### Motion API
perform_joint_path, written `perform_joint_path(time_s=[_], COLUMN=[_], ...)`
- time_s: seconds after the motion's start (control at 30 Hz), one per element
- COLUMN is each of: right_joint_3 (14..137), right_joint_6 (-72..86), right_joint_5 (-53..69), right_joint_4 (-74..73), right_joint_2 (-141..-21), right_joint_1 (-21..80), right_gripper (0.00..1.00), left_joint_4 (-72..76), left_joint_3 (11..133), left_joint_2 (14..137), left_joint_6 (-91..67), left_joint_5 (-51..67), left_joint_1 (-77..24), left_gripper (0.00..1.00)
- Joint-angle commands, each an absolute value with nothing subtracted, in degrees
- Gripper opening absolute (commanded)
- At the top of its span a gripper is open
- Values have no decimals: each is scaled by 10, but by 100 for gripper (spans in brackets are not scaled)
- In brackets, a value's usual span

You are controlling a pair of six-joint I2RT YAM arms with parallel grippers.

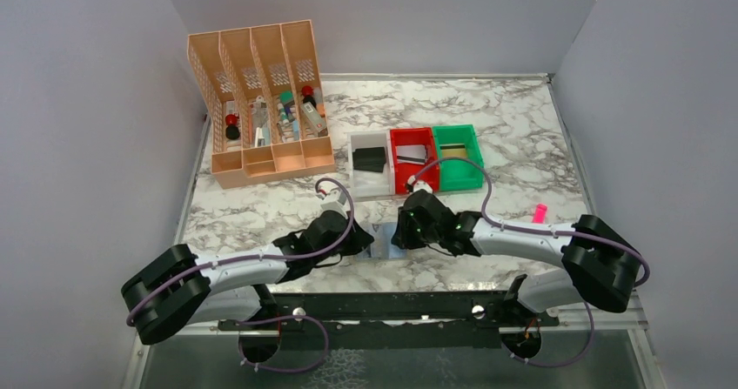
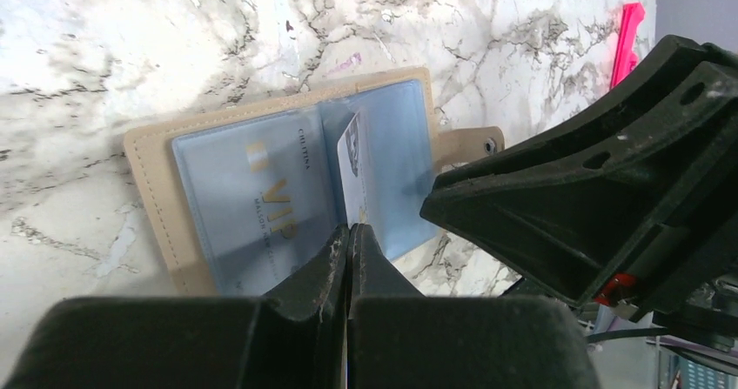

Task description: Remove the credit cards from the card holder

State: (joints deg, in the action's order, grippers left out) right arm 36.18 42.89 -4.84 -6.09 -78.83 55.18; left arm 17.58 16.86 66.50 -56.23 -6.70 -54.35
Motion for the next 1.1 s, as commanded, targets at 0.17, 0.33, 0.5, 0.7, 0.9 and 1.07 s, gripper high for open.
perform_joint_path(time_s=[0.17,0.33,0.5,0.7,0.9,1.07], right_joint_3=[383,399,388,348,337,334], right_joint_6=[391,413,438,473,486,490], right_joint_5=[85,35,-33,-14,-17,-18], right_joint_4=[17,-14,-42,-2,7,9], right_joint_2=[-789,-845,-873,-882,-888,-888], right_joint_1=[554,554,555,555,555,555], right_gripper=[25,24,24,24,24,24], left_joint_4=[110,130,171,193,208,231], left_joint_3=[183,184,180,186,187,177], left_joint_2=[651,665,687,718,727,723], left_joint_6=[-535,-537,-545,-558,-571,-580], left_joint_5=[-93,-84,-63,-51,-43,-36], left_joint_1=[-543,-543,-543,-543,-543,-543], left_gripper=[0,0,4,15,20,22])
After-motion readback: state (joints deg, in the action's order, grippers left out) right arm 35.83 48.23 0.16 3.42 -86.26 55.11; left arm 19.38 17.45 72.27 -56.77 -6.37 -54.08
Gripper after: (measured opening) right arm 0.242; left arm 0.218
